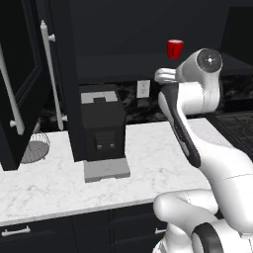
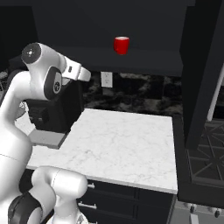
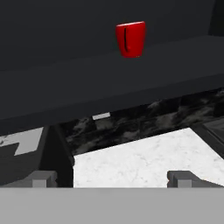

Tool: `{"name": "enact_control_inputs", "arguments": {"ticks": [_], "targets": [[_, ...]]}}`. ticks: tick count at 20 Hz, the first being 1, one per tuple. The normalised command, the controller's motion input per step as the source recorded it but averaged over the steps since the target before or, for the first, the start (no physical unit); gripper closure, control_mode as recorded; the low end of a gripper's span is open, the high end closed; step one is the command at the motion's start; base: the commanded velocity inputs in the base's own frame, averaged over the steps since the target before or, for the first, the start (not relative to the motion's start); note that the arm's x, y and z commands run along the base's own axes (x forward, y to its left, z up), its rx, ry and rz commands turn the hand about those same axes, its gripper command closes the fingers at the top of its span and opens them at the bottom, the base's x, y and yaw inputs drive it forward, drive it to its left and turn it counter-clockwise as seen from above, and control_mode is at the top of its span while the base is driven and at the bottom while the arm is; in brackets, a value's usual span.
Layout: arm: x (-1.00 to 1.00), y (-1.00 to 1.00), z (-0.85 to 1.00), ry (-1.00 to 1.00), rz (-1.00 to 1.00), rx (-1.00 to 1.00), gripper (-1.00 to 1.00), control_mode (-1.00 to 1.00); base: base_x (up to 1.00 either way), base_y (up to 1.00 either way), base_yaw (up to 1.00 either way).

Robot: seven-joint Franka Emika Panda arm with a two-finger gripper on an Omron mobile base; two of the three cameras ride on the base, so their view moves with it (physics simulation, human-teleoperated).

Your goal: Gather all objects into one cabinet and sort the glasses and bowls to opposite sides.

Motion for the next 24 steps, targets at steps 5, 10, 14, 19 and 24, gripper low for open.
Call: {"name": "enact_control_inputs", "arguments": {"ticks": [5,10,14,19,24], "targets": [[0.04,-0.28,0.86,-0.18,-0.14,0.03,-1.0,-1.0,0.0,0.0,0.0],[0.22,-0.35,0.36,-0.02,-0.01,0.0,-1.0,-1.0,0.0,0.0,0.0],[0.21,-0.53,0.09,-0.02,0.0,0.0,-1.0,-1.0,0.0,0.0,0.0],[0.21,-0.21,0.01,0.0,0.0,0.0,-1.0,-1.0,0.0,0.0,0.0],[0.32,-0.02,0.04,0.0,0.0,-0.02,-1.0,-1.0,0.0,0.0,0.0]]}}
